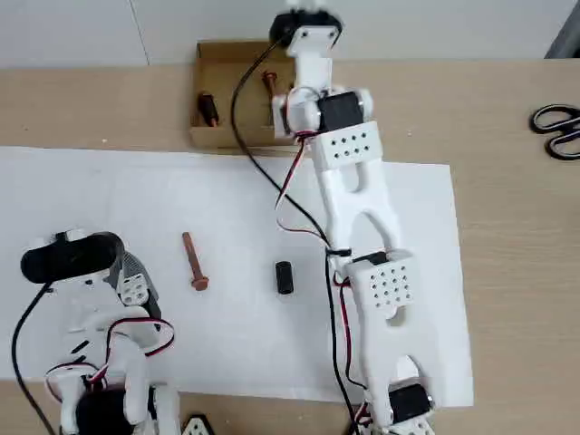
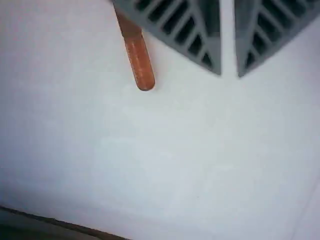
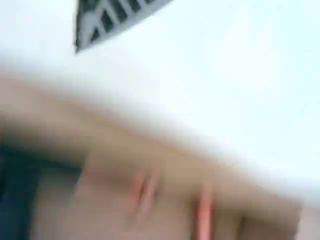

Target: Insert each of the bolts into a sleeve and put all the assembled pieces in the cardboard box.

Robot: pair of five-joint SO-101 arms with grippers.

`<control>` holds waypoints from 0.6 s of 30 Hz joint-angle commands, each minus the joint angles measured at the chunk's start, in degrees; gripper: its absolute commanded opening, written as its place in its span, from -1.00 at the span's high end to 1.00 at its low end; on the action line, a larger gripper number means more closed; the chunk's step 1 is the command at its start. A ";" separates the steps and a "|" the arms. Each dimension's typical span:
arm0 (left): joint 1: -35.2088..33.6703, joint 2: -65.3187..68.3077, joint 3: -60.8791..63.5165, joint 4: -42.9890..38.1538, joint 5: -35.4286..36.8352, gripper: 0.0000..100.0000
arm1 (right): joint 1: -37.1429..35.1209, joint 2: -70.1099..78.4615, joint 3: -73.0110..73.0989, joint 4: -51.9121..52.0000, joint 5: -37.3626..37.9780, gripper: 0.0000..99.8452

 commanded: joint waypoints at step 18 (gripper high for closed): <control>-0.09 -0.53 -3.74 -2.90 -0.09 0.99 | -5.41 -45.32 52.92 6.02 -8.09 0.82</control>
